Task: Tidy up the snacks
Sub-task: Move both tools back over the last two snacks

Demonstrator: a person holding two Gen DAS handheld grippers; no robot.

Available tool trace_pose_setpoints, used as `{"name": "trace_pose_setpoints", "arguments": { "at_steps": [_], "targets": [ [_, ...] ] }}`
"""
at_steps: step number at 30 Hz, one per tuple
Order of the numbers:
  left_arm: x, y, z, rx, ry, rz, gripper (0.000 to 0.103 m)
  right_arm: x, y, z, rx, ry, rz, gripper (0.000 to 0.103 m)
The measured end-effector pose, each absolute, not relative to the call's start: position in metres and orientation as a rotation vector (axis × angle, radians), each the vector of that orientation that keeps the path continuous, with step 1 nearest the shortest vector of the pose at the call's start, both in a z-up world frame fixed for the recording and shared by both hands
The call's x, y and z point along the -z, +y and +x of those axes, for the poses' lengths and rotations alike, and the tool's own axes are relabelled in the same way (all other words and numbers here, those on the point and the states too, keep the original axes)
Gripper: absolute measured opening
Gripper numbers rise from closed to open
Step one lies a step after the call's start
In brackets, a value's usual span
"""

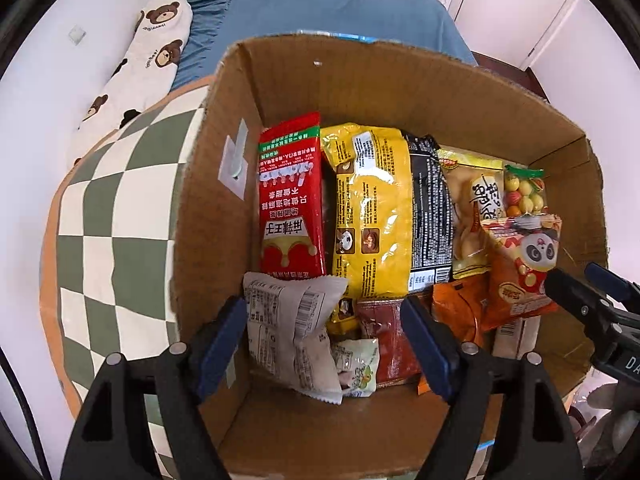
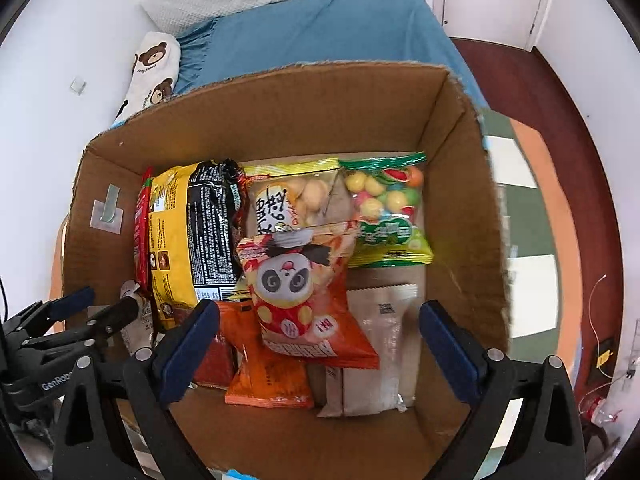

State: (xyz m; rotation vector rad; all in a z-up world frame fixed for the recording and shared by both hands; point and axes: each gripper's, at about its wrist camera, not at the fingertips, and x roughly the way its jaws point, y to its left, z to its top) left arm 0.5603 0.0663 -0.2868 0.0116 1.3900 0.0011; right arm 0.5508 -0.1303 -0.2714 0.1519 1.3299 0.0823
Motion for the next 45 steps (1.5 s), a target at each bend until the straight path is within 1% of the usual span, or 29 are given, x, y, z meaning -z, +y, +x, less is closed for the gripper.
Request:
{"name": "trace_pose_setpoints", "arguments": {
  "at_steps": [7,10,18,26,27,28,29,33,35,38,41,45],
  "targets": [
    [0.26,0.063,0.531,0.005,1.317,-0.018,0.079,0.232,-0.135,0.516,-0.063,1.226,0.077,0.102],
    [0.245,0.06,0.511,0.001,1.255,-0.006,0.084,0.214,-0.135,0.496,-0.06,1.174,0.048,0.102],
    [0.205,0.051,0.461,0.017,1.125,-0.01,0.085,0.178,-0.137,0.44,-0.064,1.071,0.019,0.102],
    [0.165,0.041,0.414,0.036,1.02,0.02,0.085,0.139,-0.143,0.386,-0.081,0.981,0.06,0.102],
    [0.16,0.04,0.409,0.048,0.998,0.02,0.09,0.133,-0.143,0.379,-0.081,0.964,0.062,0.102],
    [0.154,0.038,0.404,0.057,0.983,0.026,0.101,0.128,-0.144,0.373,-0.081,0.95,0.062,0.102],
    [0.15,0.037,0.4,0.063,0.971,0.025,0.103,0.123,-0.144,0.367,-0.08,0.935,0.065,0.102],
    [0.136,0.033,0.387,0.081,0.927,0.02,0.103,0.11,-0.149,0.345,-0.092,0.911,0.104,0.102],
    [0.136,0.029,0.383,0.093,0.92,0.021,0.103,0.111,-0.157,0.337,-0.089,0.916,0.122,0.102],
    [0.15,0.018,0.382,0.117,0.955,0.029,0.103,0.126,-0.172,0.332,-0.075,0.953,0.146,0.102],
    [0.177,0.004,0.384,0.121,1.015,0.061,0.103,0.158,-0.196,0.334,-0.049,1.033,0.194,0.102],
    [0.23,-0.019,0.39,0.117,1.116,0.105,0.103,0.214,-0.228,0.34,-0.007,1.152,0.245,0.102]
  ]
}}
